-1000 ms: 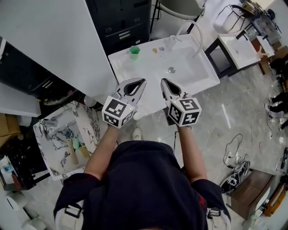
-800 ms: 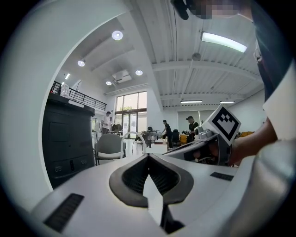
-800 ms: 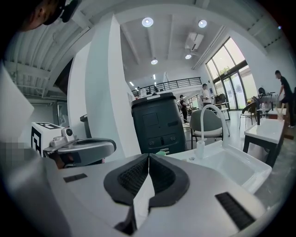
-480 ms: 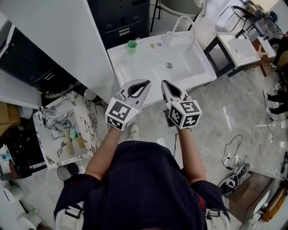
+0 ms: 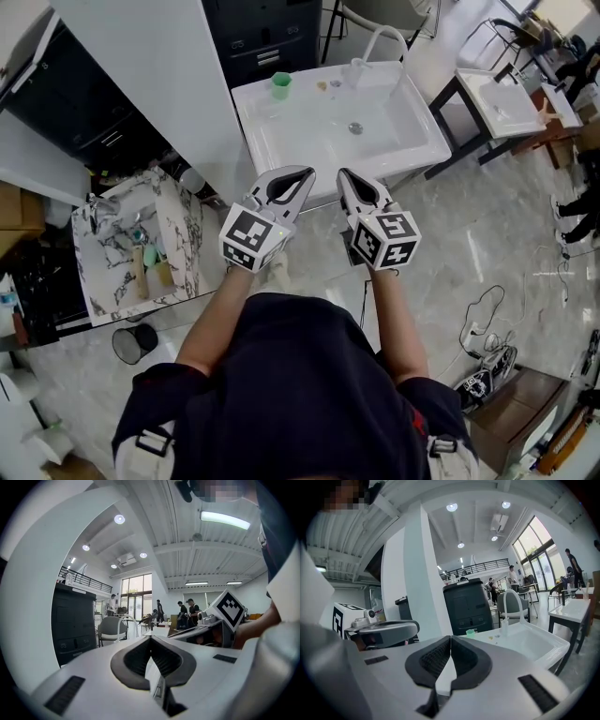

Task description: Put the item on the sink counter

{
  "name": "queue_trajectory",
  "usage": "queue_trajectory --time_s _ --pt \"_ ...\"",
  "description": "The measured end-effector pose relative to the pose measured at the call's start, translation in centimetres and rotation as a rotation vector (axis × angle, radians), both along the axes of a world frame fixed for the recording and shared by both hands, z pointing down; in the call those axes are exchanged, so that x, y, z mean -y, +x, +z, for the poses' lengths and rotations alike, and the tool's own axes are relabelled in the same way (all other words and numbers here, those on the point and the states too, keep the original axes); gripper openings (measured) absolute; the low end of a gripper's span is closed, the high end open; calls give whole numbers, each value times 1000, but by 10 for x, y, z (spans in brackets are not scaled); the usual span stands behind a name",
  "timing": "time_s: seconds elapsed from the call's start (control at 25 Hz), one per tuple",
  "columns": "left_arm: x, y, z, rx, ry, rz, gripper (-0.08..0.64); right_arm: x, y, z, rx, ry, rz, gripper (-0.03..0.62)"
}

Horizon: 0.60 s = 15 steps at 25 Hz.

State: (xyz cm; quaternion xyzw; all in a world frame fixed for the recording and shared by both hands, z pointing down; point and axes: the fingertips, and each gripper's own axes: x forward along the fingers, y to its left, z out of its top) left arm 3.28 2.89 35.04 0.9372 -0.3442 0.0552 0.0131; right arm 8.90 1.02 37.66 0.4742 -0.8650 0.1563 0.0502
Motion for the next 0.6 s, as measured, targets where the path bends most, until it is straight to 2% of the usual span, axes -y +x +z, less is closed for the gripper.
queue_trajectory --time_s 0.6 --pt "-54 17 1 10 6 -14 14 -58 13 0 14 10 -22 34"
